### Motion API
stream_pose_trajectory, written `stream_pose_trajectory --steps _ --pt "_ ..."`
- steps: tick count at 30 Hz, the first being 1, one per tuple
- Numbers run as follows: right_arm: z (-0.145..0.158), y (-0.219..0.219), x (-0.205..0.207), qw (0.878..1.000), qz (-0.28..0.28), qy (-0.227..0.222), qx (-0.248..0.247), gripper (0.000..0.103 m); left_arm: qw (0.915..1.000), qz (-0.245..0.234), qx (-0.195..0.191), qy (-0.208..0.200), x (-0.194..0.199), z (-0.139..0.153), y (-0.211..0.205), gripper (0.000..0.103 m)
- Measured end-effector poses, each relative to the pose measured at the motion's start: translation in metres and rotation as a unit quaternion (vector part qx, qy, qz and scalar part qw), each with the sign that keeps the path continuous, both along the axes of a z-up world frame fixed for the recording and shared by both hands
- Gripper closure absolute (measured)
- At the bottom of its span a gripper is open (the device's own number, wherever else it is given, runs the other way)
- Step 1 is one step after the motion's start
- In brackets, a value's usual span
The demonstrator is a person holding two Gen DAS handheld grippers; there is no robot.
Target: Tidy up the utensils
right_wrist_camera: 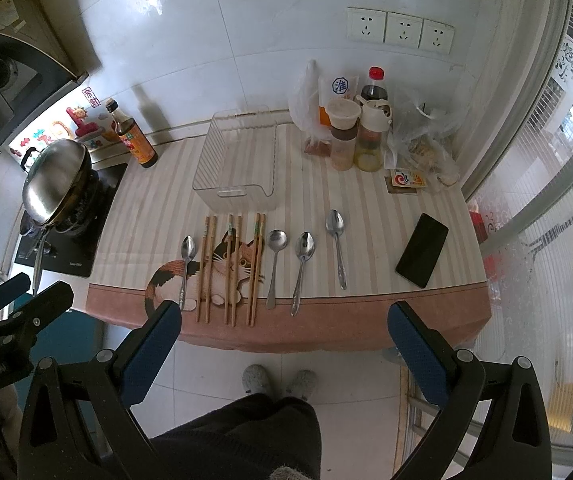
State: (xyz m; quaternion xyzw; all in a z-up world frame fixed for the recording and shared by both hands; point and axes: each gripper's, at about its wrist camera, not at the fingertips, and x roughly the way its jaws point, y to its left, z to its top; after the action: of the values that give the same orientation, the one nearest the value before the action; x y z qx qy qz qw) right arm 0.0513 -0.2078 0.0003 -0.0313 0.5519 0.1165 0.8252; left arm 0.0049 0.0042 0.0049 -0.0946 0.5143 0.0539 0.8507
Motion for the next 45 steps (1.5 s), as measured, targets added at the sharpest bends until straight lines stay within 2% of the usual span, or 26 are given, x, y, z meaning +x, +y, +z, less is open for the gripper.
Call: stream_pose_trajectory --steps 2,5,8,11,17,20,23,25,26,28,30,32,33,35,40,43,45 --pt "0.001 -0.001 0.002 1.000 -0.003 -0.001 -0.001 0.000 0.9999 0.008 0.014 -0.004 0.006 0.009 0.001 0.000" --pt "0.001 -0.001 0.012 1.000 -0.014 -0.015 -0.020 0.000 0.9968 0.037 0.068 -0.021 0.013 0.013 0.003 0.000" --pt "-0.004 0.007 0.017 0.999 -0.023 -0.028 -0.041 0.000 0.9906 0.062 0.119 -0.022 0.028 0.003 0.008 0.000" --pt "-0.031 0.014 0.032 0.997 -0.028 -0.028 -0.064 0.000 0.9861 0.075 0.148 -0.001 0.046 -0.020 0.009 0.000" --pt "-0.093 0.023 0.061 0.996 -0.030 0.004 -0.082 0.000 0.9821 0.080 0.163 0.051 0.081 -0.076 0.009 0.000" --pt "-0.126 0.029 0.071 0.996 -0.030 0.024 -0.083 0.002 0.9813 0.078 0.161 0.070 0.079 -0.109 0.005 0.000" --pt "-0.156 0.034 0.078 0.995 -0.029 0.045 -0.079 0.008 0.9825 0.071 0.147 0.089 0.085 -0.138 0.007 0.000" --pt "-0.172 0.040 0.085 0.995 -0.027 0.058 -0.075 0.018 0.9848 0.064 0.123 0.104 0.093 -0.158 0.012 0.002" --pt "-0.184 0.044 0.091 0.995 -0.029 0.067 -0.070 0.022 0.9855 0.060 0.110 0.115 0.097 -0.170 0.015 0.007" --pt "-0.199 0.047 0.096 0.994 -0.034 0.078 -0.067 0.036 0.9865 0.050 0.076 0.136 0.105 -0.193 0.021 0.022" --pt "-0.218 0.050 0.103 0.993 -0.047 0.093 -0.058 0.048 0.9850 0.042 0.042 0.162 0.112 -0.216 0.027 0.048" --pt "-0.236 0.052 0.109 0.991 -0.057 0.115 -0.042 0.055 0.9819 0.039 -0.010 0.185 0.118 -0.237 0.035 0.062" --pt "-0.243 0.051 0.112 0.989 -0.060 0.126 -0.039 0.058 0.9797 0.037 -0.032 0.194 0.119 -0.246 0.038 0.067" --pt "-0.257 0.050 0.116 0.987 -0.065 0.146 -0.034 0.063 0.9767 0.036 -0.060 0.203 0.124 -0.260 0.042 0.068" --pt "-0.279 0.051 0.120 0.982 -0.076 0.167 -0.036 0.064 0.9748 0.015 -0.056 0.215 0.138 -0.282 0.035 0.068" --pt "-0.287 0.053 0.122 0.981 -0.079 0.173 -0.036 0.064 0.9742 -0.003 -0.038 0.223 0.146 -0.293 0.024 0.080" --pt "-0.289 0.053 0.122 0.982 -0.079 0.167 -0.031 0.064 0.9735 -0.011 -0.023 0.227 0.150 -0.299 0.017 0.091"
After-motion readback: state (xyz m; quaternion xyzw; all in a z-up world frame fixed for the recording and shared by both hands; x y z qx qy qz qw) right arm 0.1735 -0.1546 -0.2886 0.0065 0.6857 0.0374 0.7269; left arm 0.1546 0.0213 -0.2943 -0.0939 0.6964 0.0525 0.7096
